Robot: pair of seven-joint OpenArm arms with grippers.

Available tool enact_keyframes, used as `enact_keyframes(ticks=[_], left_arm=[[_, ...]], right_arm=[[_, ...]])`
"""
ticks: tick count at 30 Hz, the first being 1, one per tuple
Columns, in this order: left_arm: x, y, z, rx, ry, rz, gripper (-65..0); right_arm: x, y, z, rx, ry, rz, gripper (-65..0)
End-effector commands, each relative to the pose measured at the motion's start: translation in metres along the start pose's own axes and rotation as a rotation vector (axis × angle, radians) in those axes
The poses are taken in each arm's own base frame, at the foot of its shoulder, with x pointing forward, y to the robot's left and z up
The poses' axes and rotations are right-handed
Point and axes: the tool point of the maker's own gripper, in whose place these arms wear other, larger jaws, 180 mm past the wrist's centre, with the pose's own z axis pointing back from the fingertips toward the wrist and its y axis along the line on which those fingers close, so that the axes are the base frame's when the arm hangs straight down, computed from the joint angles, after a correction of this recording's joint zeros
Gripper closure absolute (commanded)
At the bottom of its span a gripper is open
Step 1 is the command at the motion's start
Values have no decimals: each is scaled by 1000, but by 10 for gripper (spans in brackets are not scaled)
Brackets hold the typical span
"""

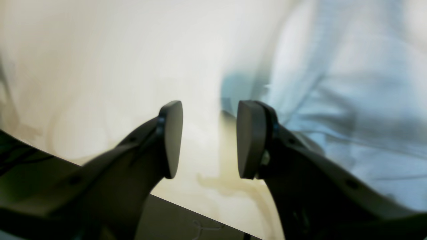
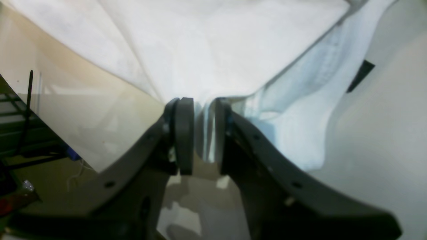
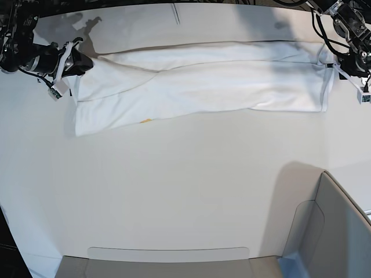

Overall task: Layout the t-shirt on the table in an organized manner, then fold the t-shirt properly
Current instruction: 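Release the shirt ends with both grippers and smooth the folded strip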

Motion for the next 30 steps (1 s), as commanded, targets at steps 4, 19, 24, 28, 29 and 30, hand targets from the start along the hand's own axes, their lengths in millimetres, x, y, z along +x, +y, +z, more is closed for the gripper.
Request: enact_keyframes(ticks=[4,19,24,28,29,30], left_arm=[[18,9,3,10,-57,52,-274],[78,-53,29,-380,-358,129,-273],[59,-52,23,-374,-308,120,-273],[47,-39,14,-341,-251,110,-273],[43,-37,10,-338,-233,114,-274],[41,-33,6,-335,-218,118,-274]], right_arm=[[11,9,-5,34,-6,62,-119],[9,3,-8,0,29,84,-118],[8,4,-9,3,29,81,-118],[8,4,-9,3,29,81,-118],[8,4,-9,3,29,81,-118],[8,4,-9,3,29,81,-118]])
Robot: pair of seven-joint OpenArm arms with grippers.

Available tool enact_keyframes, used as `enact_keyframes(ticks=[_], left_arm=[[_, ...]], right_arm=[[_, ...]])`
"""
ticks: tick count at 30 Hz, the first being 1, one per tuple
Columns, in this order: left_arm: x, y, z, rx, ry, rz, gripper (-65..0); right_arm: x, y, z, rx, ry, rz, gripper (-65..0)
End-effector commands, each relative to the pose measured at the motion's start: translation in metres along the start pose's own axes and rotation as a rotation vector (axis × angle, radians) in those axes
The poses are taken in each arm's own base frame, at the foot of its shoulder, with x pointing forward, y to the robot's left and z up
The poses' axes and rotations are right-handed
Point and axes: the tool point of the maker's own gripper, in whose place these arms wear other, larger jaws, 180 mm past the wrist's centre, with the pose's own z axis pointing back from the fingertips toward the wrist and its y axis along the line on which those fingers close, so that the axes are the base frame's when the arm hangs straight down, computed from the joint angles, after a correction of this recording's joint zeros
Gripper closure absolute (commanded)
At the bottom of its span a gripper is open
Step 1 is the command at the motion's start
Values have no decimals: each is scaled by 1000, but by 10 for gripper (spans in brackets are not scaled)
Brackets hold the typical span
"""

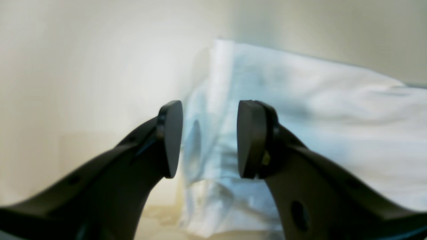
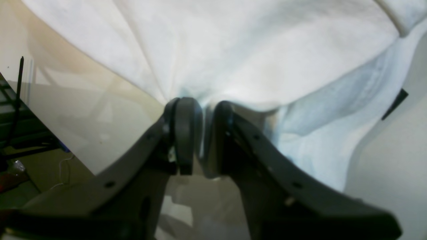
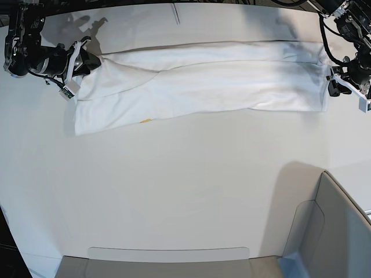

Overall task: Layout the t-shirt on the table in an organized manner, then fold the t-shirt properly
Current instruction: 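Release the shirt ends with both grippers and smooth the folded strip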

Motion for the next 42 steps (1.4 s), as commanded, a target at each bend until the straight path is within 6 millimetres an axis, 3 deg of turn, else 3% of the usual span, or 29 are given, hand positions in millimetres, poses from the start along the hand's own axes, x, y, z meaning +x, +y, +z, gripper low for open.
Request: enact_keyframes(ticks=[1,14,20,26,32,36,42], left_arm=[[6,7,3,9,-11,-10,-274],[-2,11,0,5,15,5,-275],[-18,9,-2,1,60,-3,-276],[-23,-11,-14,-45,105,-64,-276],[-44,-37,-30,-112,189,-126,-276],[-68,-14,-39,-109,238,9,-275],[-57,18,-23,-40,192,57,-275]], right_arm=[[8,-2,6,-4,-24,30,-118],[5,4,1,17,-9,36,-118],[4,6,0,23,-7,38,-118],[6,9,-3,34,-4,50,-118],[6,9,-3,34,-4,50,-118],[6,7,-1,29,-3,49,-118],[6,7,-1,27,-3,50,-118]])
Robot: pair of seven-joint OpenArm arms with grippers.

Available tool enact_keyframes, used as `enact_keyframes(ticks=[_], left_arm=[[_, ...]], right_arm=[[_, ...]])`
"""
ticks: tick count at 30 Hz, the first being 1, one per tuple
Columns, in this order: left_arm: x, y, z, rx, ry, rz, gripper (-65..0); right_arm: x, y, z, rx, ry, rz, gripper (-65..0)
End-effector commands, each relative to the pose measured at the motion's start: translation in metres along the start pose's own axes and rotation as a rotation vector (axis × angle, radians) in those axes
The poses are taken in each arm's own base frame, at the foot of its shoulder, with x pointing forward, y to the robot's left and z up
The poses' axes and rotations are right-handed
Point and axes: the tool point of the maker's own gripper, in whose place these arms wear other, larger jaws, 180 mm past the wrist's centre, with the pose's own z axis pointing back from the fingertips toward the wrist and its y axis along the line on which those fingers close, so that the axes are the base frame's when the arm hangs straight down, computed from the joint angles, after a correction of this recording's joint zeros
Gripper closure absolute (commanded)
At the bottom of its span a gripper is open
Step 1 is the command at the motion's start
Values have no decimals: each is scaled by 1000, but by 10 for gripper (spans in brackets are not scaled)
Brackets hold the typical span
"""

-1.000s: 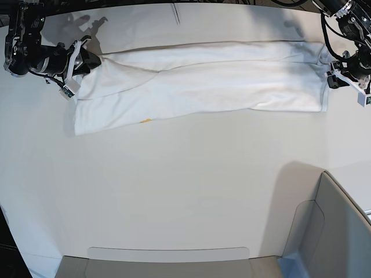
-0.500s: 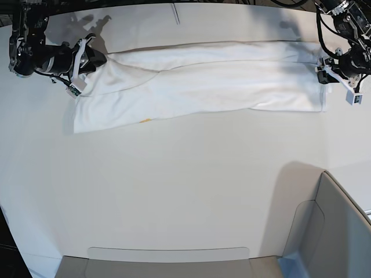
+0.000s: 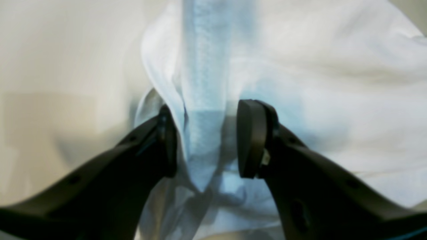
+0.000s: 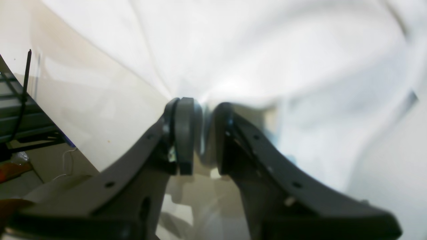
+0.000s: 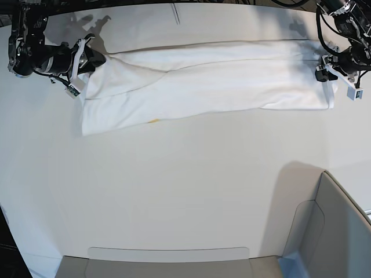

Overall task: Layout the t-shirt on the table in an organized manner, then fold the t-shirt properly
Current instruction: 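Release the shirt ends with both grippers and smooth the folded strip, then grasp the strip end with the left gripper and lift it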

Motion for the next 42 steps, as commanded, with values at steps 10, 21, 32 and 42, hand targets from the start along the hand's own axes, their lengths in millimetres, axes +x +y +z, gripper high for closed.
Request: enact_keyframes(ticks=[10,21,32,42], left_arm=[[-8,-10,-10,1,67,-54,-271],[8,-49,-28,-64,111,-187,0],[78,-13,11,47,-33,-217,0],[107,-40,70,161,-191,-446,0]], right_arm=[[13,-4,7,-10,-33,39,-118],[13,-5,8,-13,-35,37,-118],[22,-5,8,-12,-56,49,-118],[27,-6,8,-16,-68,53,-118]])
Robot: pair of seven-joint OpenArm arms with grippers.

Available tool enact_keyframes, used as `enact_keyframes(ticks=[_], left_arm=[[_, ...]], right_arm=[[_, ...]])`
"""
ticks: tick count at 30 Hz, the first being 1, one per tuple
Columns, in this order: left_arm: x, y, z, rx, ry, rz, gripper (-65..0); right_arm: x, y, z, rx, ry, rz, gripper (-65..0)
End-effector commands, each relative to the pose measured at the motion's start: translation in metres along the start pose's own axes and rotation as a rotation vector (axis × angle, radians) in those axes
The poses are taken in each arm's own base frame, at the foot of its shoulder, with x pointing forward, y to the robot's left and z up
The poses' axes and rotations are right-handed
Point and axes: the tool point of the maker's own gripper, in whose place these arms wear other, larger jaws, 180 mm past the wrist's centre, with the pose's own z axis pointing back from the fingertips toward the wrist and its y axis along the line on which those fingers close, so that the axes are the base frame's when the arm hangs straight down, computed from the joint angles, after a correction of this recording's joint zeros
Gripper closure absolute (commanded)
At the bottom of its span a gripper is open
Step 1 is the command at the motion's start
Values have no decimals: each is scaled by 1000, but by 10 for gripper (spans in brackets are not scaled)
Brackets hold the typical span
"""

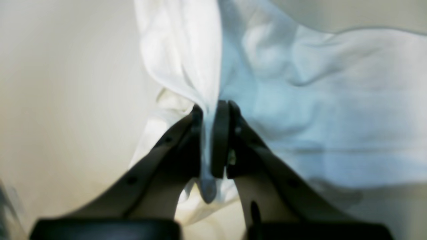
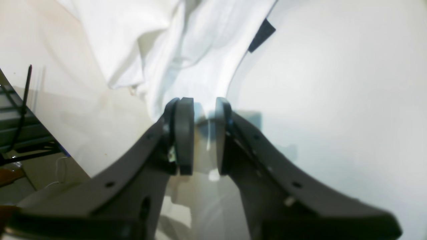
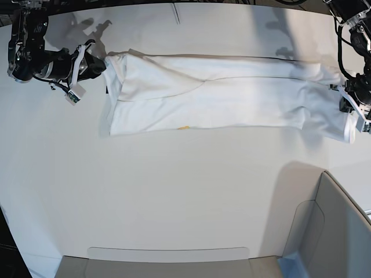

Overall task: Layout the t-shirt on the table in an organized manner, then fold the t-shirt properly
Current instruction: 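Grasp the strip end with the left gripper and lift it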

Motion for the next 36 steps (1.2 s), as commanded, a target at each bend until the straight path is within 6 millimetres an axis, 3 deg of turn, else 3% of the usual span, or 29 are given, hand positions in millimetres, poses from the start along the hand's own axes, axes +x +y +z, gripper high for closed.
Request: enact_keyframes(ticks=[1,5,13,16,20,36], left_arm=[[12,-7,5,2,-32,-47,0],[17,-48,-1,-71,-52,-89,0],[34,-87,4,-111,-121,41,0],[34,-109,-1,-162,-106,10,0],[16,-147,-8,-252,-55,-17,0],[20,-214,-11,-412,-86,76,0]], right_arm=[[10,-2,6,-3,-30,34,-118],[10,-1,6,-2,-29,34,-118],[9,-1,6,-2,-27,34,-118],[10,-1,6,-2,-29,34,-118],[10,-1,6,-3,-32,35,-118],[13,15,-11,63,-2,74,-118]])
